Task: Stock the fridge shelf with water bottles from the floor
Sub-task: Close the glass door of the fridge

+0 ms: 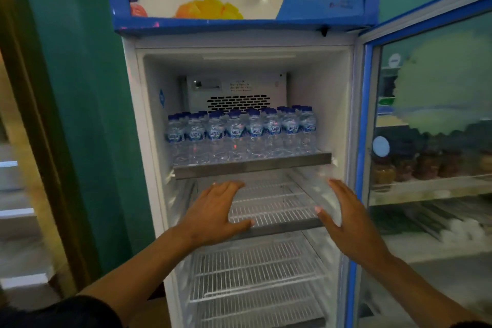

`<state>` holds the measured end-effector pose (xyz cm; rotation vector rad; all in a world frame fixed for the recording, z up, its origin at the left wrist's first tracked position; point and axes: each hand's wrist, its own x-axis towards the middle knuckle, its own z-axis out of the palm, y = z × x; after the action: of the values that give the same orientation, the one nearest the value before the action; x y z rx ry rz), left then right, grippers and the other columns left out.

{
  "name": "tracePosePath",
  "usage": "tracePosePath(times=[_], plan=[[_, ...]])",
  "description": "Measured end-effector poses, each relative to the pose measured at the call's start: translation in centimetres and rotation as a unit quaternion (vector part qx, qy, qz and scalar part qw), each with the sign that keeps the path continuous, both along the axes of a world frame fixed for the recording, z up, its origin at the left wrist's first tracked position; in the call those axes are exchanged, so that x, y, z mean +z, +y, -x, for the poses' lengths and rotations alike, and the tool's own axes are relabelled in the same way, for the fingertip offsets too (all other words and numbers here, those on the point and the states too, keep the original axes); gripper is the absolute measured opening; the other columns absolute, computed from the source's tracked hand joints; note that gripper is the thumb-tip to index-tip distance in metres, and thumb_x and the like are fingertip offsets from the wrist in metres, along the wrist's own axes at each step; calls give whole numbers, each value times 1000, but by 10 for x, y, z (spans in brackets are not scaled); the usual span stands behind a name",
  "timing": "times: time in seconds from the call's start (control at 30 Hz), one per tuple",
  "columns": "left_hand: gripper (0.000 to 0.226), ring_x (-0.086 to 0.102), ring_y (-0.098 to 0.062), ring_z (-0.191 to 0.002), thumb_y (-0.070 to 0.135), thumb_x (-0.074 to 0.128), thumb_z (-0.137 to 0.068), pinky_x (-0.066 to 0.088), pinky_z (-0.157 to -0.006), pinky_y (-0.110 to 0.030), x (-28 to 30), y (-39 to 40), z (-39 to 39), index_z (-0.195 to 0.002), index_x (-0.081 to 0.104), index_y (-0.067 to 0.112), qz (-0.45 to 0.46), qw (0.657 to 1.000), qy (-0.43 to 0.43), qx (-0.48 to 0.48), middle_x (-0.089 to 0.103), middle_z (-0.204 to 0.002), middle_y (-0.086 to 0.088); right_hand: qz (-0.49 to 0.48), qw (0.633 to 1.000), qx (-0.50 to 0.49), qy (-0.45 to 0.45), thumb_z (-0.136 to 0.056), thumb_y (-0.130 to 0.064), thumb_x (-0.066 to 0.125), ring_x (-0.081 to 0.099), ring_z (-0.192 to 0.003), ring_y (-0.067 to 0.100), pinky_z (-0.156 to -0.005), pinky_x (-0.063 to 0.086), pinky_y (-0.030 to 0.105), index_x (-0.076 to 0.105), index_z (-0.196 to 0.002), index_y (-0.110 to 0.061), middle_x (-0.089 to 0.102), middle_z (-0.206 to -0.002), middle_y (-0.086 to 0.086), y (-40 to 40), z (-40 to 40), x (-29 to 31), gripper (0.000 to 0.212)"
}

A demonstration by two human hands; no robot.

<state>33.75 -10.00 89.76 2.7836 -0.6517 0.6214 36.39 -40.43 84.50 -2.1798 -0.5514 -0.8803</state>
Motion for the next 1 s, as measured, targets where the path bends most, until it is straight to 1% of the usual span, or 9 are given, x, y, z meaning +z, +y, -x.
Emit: tracePosePath(times=[0.13,0.27,0.4,0.53,0.63,0.77,0.87,0.93,1.0], plan=[[82,36,-14,-136,71,51,-82,22,-112,-29,-12,-13,57,-147,29,26,4,998,12,-67,39,-149,5,-4,998,-37,45,-87,-43,56,28,-138,5,-113,27,30,32,-146,-23,33,-151,-6,-9,89,-18,66],[85,34,-11,-136,75,48,-81,21,-112,-27,-10,-55,90,-147,31,26,-20,989,2,-144,38,-150,7,34,997,-52,40,-87,-47,53,27,-139,1,-113,24,18,31,-144,-30,31,-150,-15,-36,174,-12,63],[83,41,-15,-132,73,51,-80,26,-111,-29,15,-130,122,-145,36,24,-22,972,-26,-233,43,-146,3,57,990,-120,40,-90,-45,54,24,-142,6,-115,27,33,34,-146,-25,32,-153,-8,-87,248,4,62],[76,41,-16,-131,64,57,-83,22,-108,-24,44,-217,165,-144,38,22,-32,937,-73,-339,45,-145,1,57,981,-185,9,-91,-45,54,32,-138,8,-111,34,37,39,-142,-27,39,-148,-7,-136,313,27,56],[72,41,-19,-133,59,57,-86,24,-114,-33,71,-274,201,-143,40,19,-43,902,-154,-400,46,-144,-2,78,976,-202,-32,-93,-37,60,39,-133,5,-108,38,31,40,-138,-34,46,-141,-10,-166,353,42,49],[64,35,-21,-138,54,53,-90,18,-119,-41,102,-336,236,-142,42,18,-95,844,-299,-435,44,-147,-5,80,959,-233,-141,-92,-38,54,46,-124,11,-100,42,29,49,-131,-21,50,-130,-4,-203,383,53,42],[61,35,-23,-140,51,53,-91,13,-119,-43,119,-371,252,-141,44,18,-132,823,-343,-433,44,-148,-7,12,953,-260,-154,-90,-36,59,34,-136,15,-106,37,28,37,-142,-18,36,-147,2,-229,382,55,59],[59,33,-24,-141,51,50,-93,8,-119,-44,127,-388,258,-142,44,18,-168,818,-366,-410,42,-149,-8,-18,967,-234,-103,-91,-36,61,25,-143,16,-112,33,40,22,-150,-20,23,-156,0,-244,375,54,72],[59,27,-25,-144,52,43,-96,3,-119,-45,131,-399,261,-145,39,19,-212,821,-375,-374,38,-152,-8,-47,982,-177,-38,-90,-40,60,30,-141,15,-109,38,48,9,-153,-29,20,-158,-7,-253,369,53,81]])
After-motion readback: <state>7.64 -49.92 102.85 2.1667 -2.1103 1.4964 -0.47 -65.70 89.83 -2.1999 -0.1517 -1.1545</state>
